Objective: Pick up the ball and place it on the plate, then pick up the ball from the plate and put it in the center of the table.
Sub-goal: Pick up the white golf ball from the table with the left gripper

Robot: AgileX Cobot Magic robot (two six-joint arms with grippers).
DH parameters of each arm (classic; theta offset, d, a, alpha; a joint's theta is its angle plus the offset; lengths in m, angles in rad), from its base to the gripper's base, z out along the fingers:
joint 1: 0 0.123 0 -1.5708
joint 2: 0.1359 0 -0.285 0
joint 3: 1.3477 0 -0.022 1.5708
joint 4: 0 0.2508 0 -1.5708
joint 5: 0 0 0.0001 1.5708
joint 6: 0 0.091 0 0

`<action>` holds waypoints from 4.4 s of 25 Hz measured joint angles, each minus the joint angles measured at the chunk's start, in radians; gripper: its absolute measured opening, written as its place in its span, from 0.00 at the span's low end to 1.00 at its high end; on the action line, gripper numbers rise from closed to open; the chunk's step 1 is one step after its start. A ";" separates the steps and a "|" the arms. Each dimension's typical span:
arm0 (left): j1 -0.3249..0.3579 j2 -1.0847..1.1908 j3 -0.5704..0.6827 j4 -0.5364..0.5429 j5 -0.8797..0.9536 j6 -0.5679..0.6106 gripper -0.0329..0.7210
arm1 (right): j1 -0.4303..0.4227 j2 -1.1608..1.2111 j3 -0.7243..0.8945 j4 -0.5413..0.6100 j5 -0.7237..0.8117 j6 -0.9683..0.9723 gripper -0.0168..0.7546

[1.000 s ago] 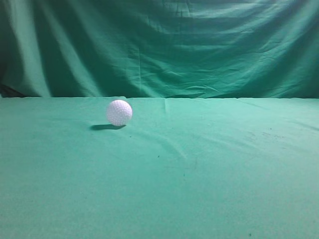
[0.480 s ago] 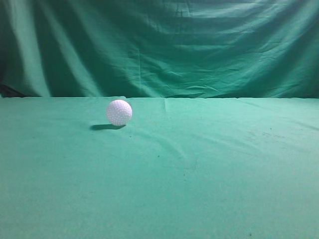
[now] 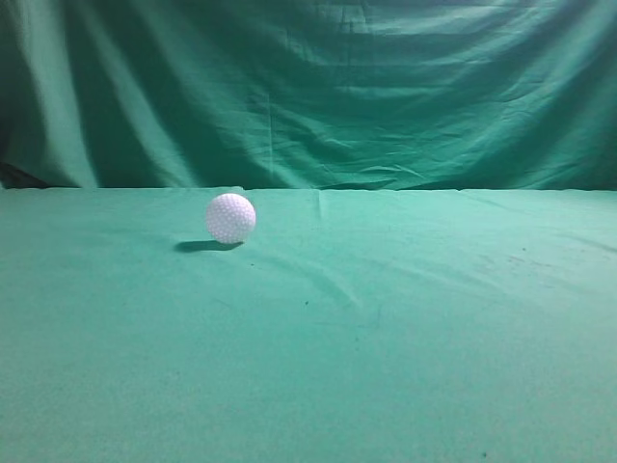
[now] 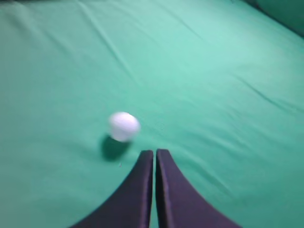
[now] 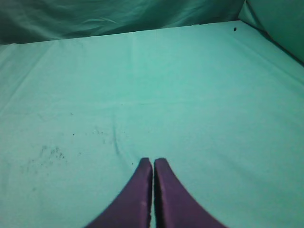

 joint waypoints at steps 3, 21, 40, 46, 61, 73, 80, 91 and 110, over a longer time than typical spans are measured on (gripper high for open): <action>-0.006 0.165 -0.109 0.259 -0.138 -0.246 0.04 | 0.000 0.000 0.000 0.000 0.000 0.000 0.02; -0.006 0.520 -0.427 0.313 -0.134 -0.252 0.04 | 0.000 0.000 0.000 0.000 0.000 0.000 0.02; -0.013 0.559 -0.461 -0.629 0.002 0.803 0.04 | 0.000 0.000 0.000 0.000 0.000 0.000 0.02; -0.058 0.579 -0.461 -1.162 0.256 1.486 0.04 | 0.000 0.000 0.000 0.000 0.000 0.000 0.02; -0.126 0.581 -0.720 -1.822 0.844 2.097 0.04 | 0.000 0.000 0.000 0.000 0.000 0.000 0.02; -0.126 0.854 -0.972 -1.723 1.103 1.985 0.04 | 0.000 0.000 0.000 0.000 0.000 0.000 0.02; -0.126 0.938 -1.007 -1.675 1.104 1.935 0.45 | 0.000 0.000 0.000 0.000 0.000 0.000 0.02; -0.126 1.017 -1.008 -1.696 1.049 1.868 0.78 | 0.000 0.000 0.000 0.000 0.000 0.000 0.02; -0.126 1.056 -1.017 -1.694 1.021 1.861 0.44 | 0.000 0.000 0.000 0.000 0.000 0.000 0.02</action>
